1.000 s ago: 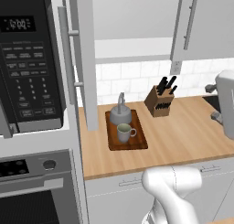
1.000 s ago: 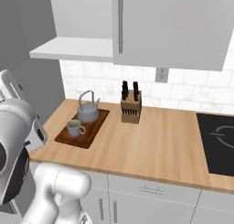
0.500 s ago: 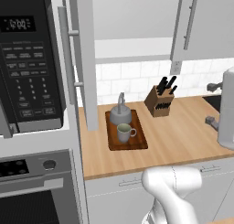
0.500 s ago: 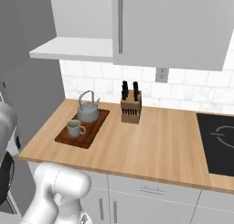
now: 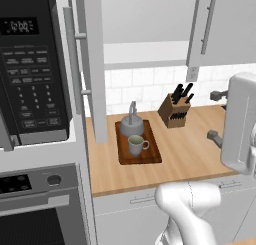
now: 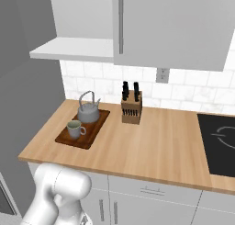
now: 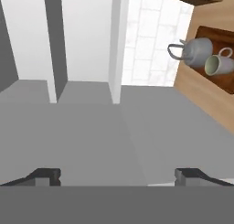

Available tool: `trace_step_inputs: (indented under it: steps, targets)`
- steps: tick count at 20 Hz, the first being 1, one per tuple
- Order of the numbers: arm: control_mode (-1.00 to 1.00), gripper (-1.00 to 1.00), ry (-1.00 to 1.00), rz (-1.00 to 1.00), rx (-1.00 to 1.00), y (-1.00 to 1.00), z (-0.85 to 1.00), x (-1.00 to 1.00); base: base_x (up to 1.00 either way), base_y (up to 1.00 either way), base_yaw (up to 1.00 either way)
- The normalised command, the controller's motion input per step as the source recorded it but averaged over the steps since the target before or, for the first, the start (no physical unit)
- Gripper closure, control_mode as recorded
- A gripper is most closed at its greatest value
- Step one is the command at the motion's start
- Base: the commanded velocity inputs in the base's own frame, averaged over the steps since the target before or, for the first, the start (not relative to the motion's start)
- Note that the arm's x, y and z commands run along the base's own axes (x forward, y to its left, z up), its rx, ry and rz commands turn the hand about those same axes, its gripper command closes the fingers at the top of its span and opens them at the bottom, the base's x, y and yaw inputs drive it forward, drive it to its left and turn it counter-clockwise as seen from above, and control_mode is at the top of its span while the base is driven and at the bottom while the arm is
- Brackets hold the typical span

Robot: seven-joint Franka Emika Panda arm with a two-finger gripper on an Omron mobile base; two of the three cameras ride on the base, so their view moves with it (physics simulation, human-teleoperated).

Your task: Pick the kettle from the counter and place it on the tray. Then pick the mug from the cabinet and place it on the tray. Then close the cabinet doors.

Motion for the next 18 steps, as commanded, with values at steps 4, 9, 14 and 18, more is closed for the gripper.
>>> trace_step_inputs:
  steps: [4,9,14,18]
  targets:
    - [-1.00,-1.00,-0.05,0.00,0.00,0.57,-0.13,-0.04,0.00,0.00,0.00]
    - [-1.00,-1.00,0.00,0.00,0.00,0.45,-0.13,-0.05,0.00,0.00,0.00]
    - [-1.00,-1.00,0.00,0.00,0.00,0.33,-0.15,-0.09,0.00,0.00,0.00]
    - [-1.00,-1.00,0.00,0.00,0.00,0.40,-0.14,-0.10,0.00,0.00,0.00]
